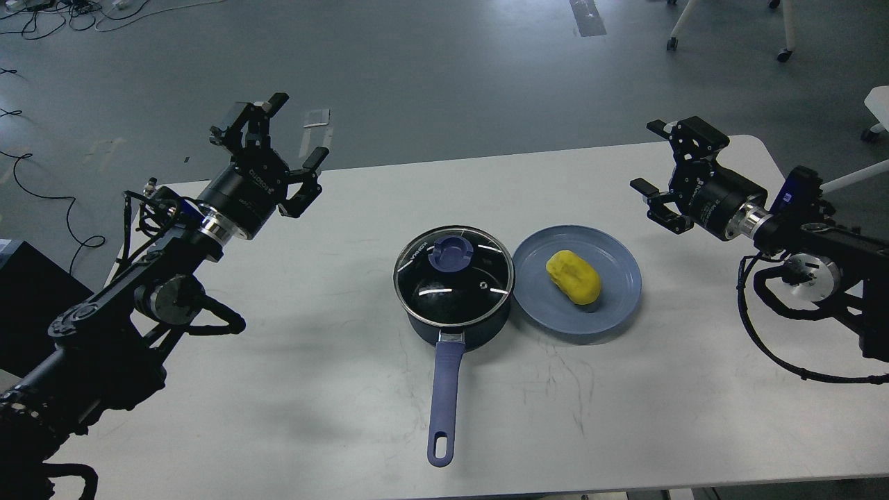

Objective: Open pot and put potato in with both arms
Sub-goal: 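Raise the left gripper and swing it toward the saucepan lid, then lower the left gripper onto the blue lid knob and grasp it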

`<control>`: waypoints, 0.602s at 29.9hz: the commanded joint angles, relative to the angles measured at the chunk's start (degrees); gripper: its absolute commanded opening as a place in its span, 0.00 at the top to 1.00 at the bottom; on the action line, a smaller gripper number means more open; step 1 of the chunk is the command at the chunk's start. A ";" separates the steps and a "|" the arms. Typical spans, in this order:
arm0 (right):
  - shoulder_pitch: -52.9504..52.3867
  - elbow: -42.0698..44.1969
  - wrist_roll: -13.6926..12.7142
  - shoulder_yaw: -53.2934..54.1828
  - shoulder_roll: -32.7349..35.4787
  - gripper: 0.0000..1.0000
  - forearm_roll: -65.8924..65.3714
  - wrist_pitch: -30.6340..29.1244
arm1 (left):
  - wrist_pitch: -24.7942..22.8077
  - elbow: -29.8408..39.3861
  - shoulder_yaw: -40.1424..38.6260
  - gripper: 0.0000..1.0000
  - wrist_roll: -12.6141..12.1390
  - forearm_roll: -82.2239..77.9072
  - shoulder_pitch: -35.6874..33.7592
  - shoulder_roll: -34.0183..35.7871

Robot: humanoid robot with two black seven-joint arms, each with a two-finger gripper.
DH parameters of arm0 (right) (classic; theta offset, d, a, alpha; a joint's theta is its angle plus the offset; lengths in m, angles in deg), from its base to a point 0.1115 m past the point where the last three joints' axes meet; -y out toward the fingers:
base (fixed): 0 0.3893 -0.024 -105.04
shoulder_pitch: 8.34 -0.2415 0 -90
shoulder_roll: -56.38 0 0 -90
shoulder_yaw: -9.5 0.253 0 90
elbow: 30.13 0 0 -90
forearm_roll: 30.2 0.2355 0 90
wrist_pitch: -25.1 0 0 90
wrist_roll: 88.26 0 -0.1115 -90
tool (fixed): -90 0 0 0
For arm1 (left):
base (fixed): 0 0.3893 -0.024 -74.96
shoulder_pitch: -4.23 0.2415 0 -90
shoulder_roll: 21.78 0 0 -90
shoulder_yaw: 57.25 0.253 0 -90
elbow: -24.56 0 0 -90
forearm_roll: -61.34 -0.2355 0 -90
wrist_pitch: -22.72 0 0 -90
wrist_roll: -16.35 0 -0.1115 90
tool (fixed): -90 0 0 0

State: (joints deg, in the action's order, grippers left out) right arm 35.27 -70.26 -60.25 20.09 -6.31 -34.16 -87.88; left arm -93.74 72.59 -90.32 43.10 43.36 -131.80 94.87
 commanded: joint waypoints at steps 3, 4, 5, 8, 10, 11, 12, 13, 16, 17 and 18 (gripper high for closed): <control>-0.01 0.05 0.00 -0.05 0.20 0.00 -0.09 -0.06 | 0.27 11.70 0.55 0.02 1.25 -19.92 -6.78 7.17; -0.01 0.05 0.00 -0.05 0.20 0.00 -0.09 -0.06 | 0.27 13.73 0.55 0.02 1.25 -22.85 -7.23 7.80; 0.08 0.05 0.00 -0.05 0.20 0.00 -0.09 0.12 | 0.35 17.76 0.38 0.02 1.25 -28.54 -7.49 8.94; 0.08 0.05 0.00 -0.05 0.29 0.00 -0.09 0.12 | 0.27 26.38 0.64 0.02 1.25 -43.21 -8.72 11.58; 0.08 0.05 0.00 -0.05 0.37 0.00 -0.09 0.12 | 0.09 28.85 0.90 0.02 1.25 -49.54 -8.72 11.67; 0.08 0.05 0.00 -0.05 0.38 0.00 -0.09 0.12 | 0.00 30.70 1.25 0.02 1.25 -56.56 -8.81 11.41; 0.08 0.05 0.00 -0.05 0.38 0.00 -0.09 0.12 | 0.00 31.41 1.51 0.02 1.25 -59.85 -8.90 11.32; 0.08 -0.03 0.00 -0.05 0.38 0.00 -0.09 0.12 | 0.00 32.20 2.39 0.02 1.25 -66.41 -9.25 11.23; -0.01 -0.04 0.00 -0.05 0.38 0.00 -0.09 0.12 | 0.26 31.77 4.76 0.02 1.25 -77.00 -10.83 10.45; -0.09 -0.04 0.00 -0.13 0.38 0.00 -0.09 0.12 | 0.44 31.42 6.25 0.02 1.25 -81.02 -11.62 9.14; -0.10 -0.04 0.00 -0.13 0.46 0.00 -0.09 0.03 | 0.53 31.16 7.05 0.02 1.25 -82.89 -11.97 8.43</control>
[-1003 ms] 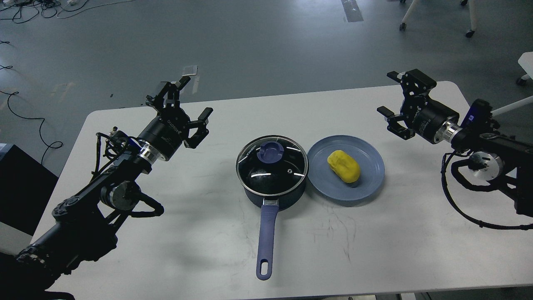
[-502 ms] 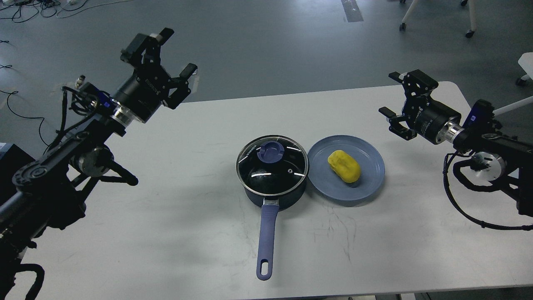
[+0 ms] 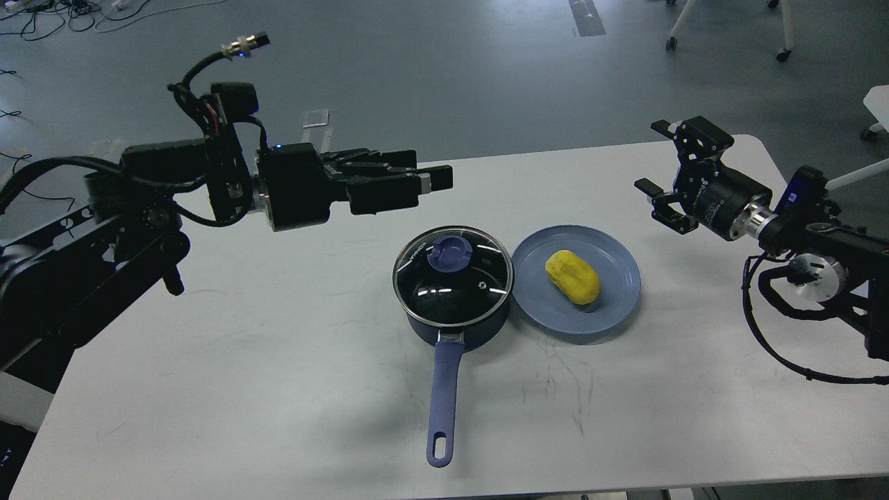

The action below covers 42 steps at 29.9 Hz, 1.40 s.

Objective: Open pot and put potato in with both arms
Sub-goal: 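Lower the left gripper onto the blue lid knob and grasp it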

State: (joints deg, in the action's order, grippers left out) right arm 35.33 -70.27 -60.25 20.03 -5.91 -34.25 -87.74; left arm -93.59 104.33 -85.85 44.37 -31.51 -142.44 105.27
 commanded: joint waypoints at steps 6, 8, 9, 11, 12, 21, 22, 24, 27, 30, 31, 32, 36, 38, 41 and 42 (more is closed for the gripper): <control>-0.07 -0.03 -0.01 -0.08 0.16 0.00 -0.09 -0.11 | 1.35 -4.61 6.88 0.02 -0.02 -19.29 -2.22 -5.93; -0.07 -0.03 -0.01 -0.16 0.16 0.00 -0.09 -0.10 | 2.06 -7.42 7.93 0.02 -0.02 -20.53 -1.87 -7.69; -0.07 0.06 -0.01 -0.34 0.16 0.00 -0.09 -0.02 | 2.84 -8.65 9.16 0.02 -0.02 -20.70 -1.87 -8.48; -0.07 0.06 -0.01 -0.34 0.16 0.00 -0.17 -0.02 | 3.81 -9.71 10.22 0.02 -0.02 -20.88 -1.95 -9.10; -0.07 -0.02 -0.01 -0.52 0.16 0.00 -0.17 -0.02 | 4.43 -11.19 11.01 0.02 -0.02 -20.97 -2.04 -9.89; -0.07 -0.02 -0.01 -0.52 0.16 0.00 -0.17 -0.02 | 6.28 -14.55 12.77 0.02 -0.02 -24.66 -1.60 -12.62; -0.07 -0.03 -0.01 -0.52 0.16 0.00 -0.17 -0.02 | 6.28 -14.72 12.77 0.02 -0.02 -24.66 -1.60 -12.71; 0.02 -0.03 -0.01 -0.52 0.16 0.00 -0.17 -0.02 | 6.28 -15.51 12.77 0.02 -0.02 -24.66 -1.60 -13.15; -0.07 -0.03 -0.01 -0.52 0.16 0.00 -0.17 -0.02 | 6.37 -16.22 12.77 0.02 -0.02 -24.66 -1.52 -13.68; -0.07 -0.11 -0.01 -0.52 0.16 0.00 -0.17 -0.02 | 6.45 -17.09 12.78 0.02 -0.02 -24.66 -1.52 -14.38; -0.07 -0.11 -0.01 -0.52 0.16 0.00 -0.17 -0.02 | 6.45 -17.36 12.86 0.02 -0.02 -24.66 -1.52 -14.47; -0.07 -0.03 -0.01 -0.52 0.16 0.00 -0.17 -0.02 | 6.45 -17.88 12.95 0.02 -0.02 -24.66 -1.52 -14.82; -0.07 -0.11 -0.01 -0.60 0.24 0.00 -0.17 -0.11 | 6.63 -18.59 14.18 0.02 -0.02 -24.75 -1.52 -15.17; -0.07 -0.11 -0.01 -0.60 0.16 0.00 -0.17 -0.11 | 6.80 -18.59 14.62 0.02 -0.02 -24.75 -1.52 -15.26; 0.02 -0.11 -0.01 -0.61 0.16 0.00 -0.17 -0.02 | 7.33 -18.59 14.88 0.02 -0.02 -24.75 -1.43 -15.43; 0.02 -0.11 -0.01 -0.61 0.16 0.00 -0.17 -0.10 | 7.51 -18.59 14.88 0.02 -0.02 -24.75 -1.43 -15.52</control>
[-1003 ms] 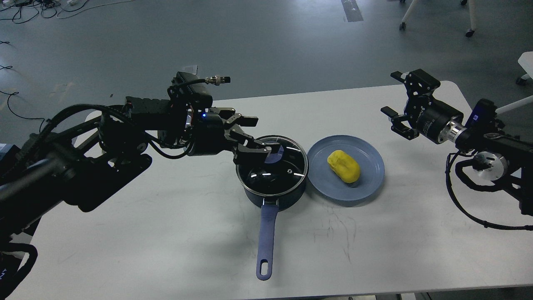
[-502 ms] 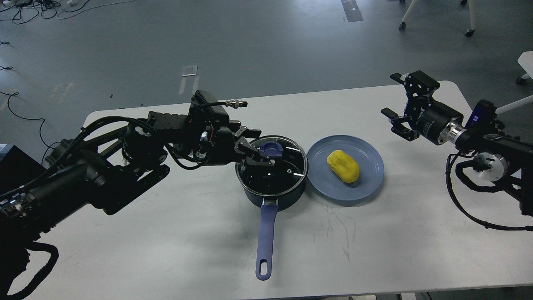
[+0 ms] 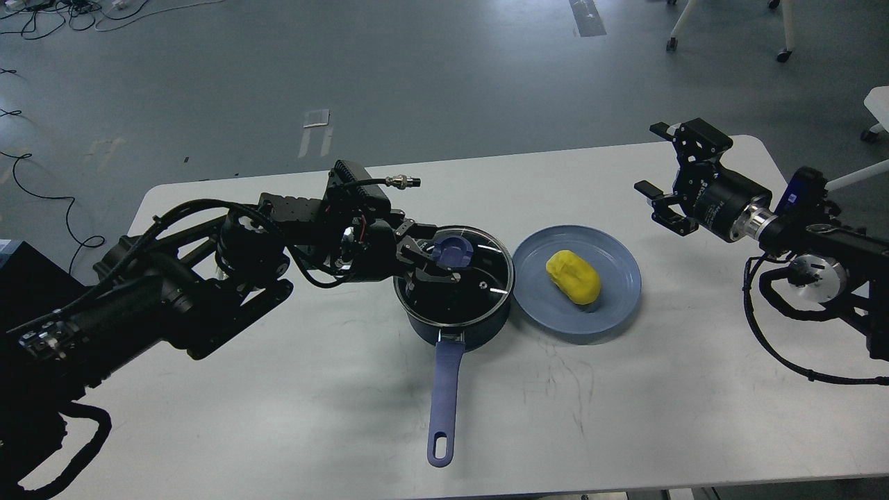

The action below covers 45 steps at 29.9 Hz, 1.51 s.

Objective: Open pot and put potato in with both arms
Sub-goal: 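Lower the left gripper onto the blue lid knob and grasp it, then lift the glass lid off the saucepan and set it down beside it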

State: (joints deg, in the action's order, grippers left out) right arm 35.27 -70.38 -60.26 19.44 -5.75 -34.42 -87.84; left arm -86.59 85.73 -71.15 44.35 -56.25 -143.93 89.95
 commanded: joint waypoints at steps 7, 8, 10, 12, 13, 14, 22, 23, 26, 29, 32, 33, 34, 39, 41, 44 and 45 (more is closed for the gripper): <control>0.16 -0.10 0.00 -0.10 -0.01 0.00 0.00 0.09 | 0.86 0.00 0.19 0.14 0.00 -0.09 0.06 -0.29; 0.16 -0.09 0.00 -0.10 -0.01 0.00 0.00 0.09 | 0.86 0.00 0.19 0.18 0.00 -0.09 -0.03 -0.29; 0.16 -0.09 0.00 -0.10 -0.01 0.00 0.00 0.09 | 0.94 -0.09 0.19 0.23 0.00 -0.18 0.06 -0.29; 0.25 -0.09 0.00 -0.02 -0.01 0.00 0.00 0.09 | 0.94 -0.09 0.19 0.23 0.00 -0.18 0.06 -0.29; 0.25 -0.09 0.00 -0.02 -0.01 0.00 0.00 0.09 | 0.94 -0.09 0.27 0.23 0.00 -0.18 0.06 -0.29; 0.25 -0.09 0.00 -0.02 -0.01 0.00 0.00 0.09 | 0.94 -0.09 0.45 0.23 0.00 -0.18 0.06 -0.37; 0.25 -0.09 0.00 0.07 -0.01 0.00 0.00 0.09 | 0.94 0.00 0.89 0.48 0.00 -0.18 -0.20 -0.38; 0.25 -0.09 0.00 0.07 -0.01 0.00 0.00 0.09 | 0.94 0.00 0.89 0.49 0.00 -0.09 -0.29 -0.38; 0.25 -0.09 0.00 0.07 -0.01 0.00 0.00 0.09 | 0.94 0.26 0.80 0.50 0.00 0.00 -0.73 -0.38; 0.25 -0.10 0.00 0.07 0.08 0.00 0.00 0.09 | 1.03 0.97 0.72 0.50 0.00 0.08 -0.82 0.06; 0.25 -0.18 0.00 0.16 0.00 0.00 0.00 0.09 | 1.03 2.72 0.54 0.50 0.00 0.43 -1.95 2.07; 0.25 -0.18 0.00 0.07 0.08 0.00 0.00 0.09 | 1.21 3.94 0.54 0.50 0.00 0.52 -2.66 4.00; 0.16 -0.27 0.00 0.07 0.08 0.00 0.00 0.09 | 1.47 4.65 0.54 0.50 0.00 0.61 -3.01 5.15; 0.25 -0.27 0.00 0.07 0.00 0.00 0.00 0.09 | 4.97 6.15 0.89 0.49 0.00 2.63 -3.28 15.07; 0.25 -0.18 0.00 0.07 -0.01 0.00 0.00 0.09 | 6.12 5.80 0.98 0.49 0.00 2.72 -2.67 17.54; 0.25 -0.18 0.00 -0.10 -0.09 0.00 0.00 0.09 | 7.88 5.80 1.94 0.48 0.00 2.81 -0.91 23.51; 0.25 -0.18 0.00 -0.10 -0.09 0.00 0.00 0.09 | 8.93 5.63 2.38 0.47 0.00 2.98 0.23 25.36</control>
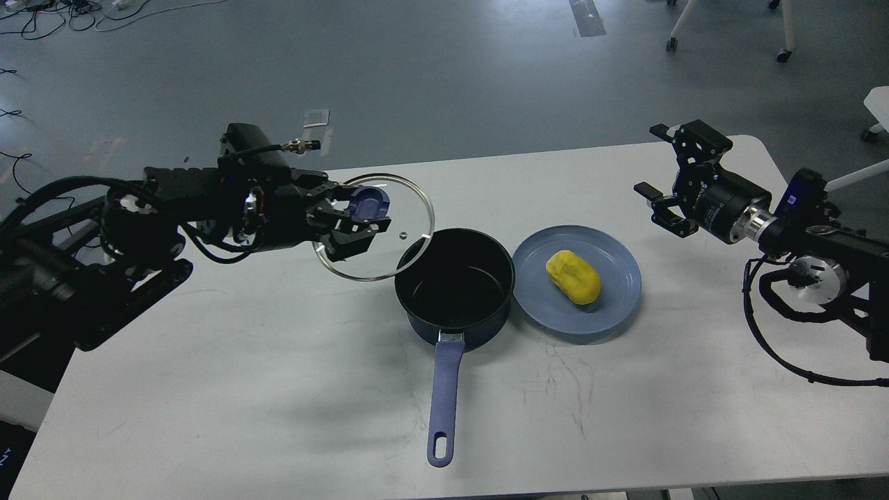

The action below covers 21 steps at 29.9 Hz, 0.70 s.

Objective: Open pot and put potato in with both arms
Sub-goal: 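Lift the glass lid off the saucepan and set it down beside it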

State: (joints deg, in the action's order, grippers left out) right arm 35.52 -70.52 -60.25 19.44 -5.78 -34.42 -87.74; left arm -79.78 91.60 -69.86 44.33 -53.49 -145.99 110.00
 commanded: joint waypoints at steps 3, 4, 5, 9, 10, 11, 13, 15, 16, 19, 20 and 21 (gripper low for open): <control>0.01 -0.04 -0.01 -0.10 0.02 0.00 0.00 -0.02 | 4.16 -0.42 1.63 0.46 0.02 0.48 4.49 7.53; 0.01 -0.22 -0.01 -0.10 0.02 0.00 0.00 -0.02 | 5.20 -0.51 1.89 0.46 0.02 0.92 6.32 8.57; 0.01 -0.22 -0.01 -0.10 0.02 0.00 0.00 -0.02 | 6.08 -0.77 1.89 0.46 0.02 1.45 8.43 9.45; 0.09 -0.39 -0.01 -0.10 0.02 0.00 0.00 -0.02 | 9.25 -3.23 1.80 0.45 0.02 1.80 12.92 9.64; 0.18 -0.39 -0.01 -0.10 0.02 0.00 0.00 -0.02 | 9.69 -3.93 1.89 0.45 0.02 1.80 13.36 9.46; 0.18 -0.39 -0.01 -0.10 0.02 0.00 0.00 -0.02 | 10.30 -5.33 1.89 0.45 0.02 1.89 14.33 9.28; 0.18 -0.39 -0.01 -0.10 0.02 0.00 0.00 -0.02 | 10.92 -6.83 1.80 0.45 0.02 2.50 16.08 9.11; 0.18 -0.39 -0.01 -0.10 0.11 0.00 0.00 -0.02 | 12.32 -9.03 1.80 0.44 0.02 4.35 17.41 8.67; 0.18 -0.39 -0.01 -0.10 0.02 0.00 0.00 -0.02 | 12.94 -9.64 1.89 0.44 0.02 4.96 17.85 8.67; 0.18 -0.39 -0.01 -0.10 0.02 0.00 0.00 -0.02 | 15.05 -12.80 2.15 0.42 0.02 6.11 19.95 7.45; 0.18 -0.39 -0.01 -0.10 0.02 0.00 0.00 -0.02 | 15.23 -13.68 2.15 0.42 0.02 6.11 20.22 6.92; 0.18 -0.39 -0.01 -0.10 0.02 0.00 0.00 -0.02 | 15.32 -15.00 2.15 0.42 0.02 6.11 20.49 5.78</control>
State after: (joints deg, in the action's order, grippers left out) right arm 35.70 -70.91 -60.25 19.33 -5.74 -34.42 -87.76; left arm -65.33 79.63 -67.82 44.36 -47.71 -126.65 117.78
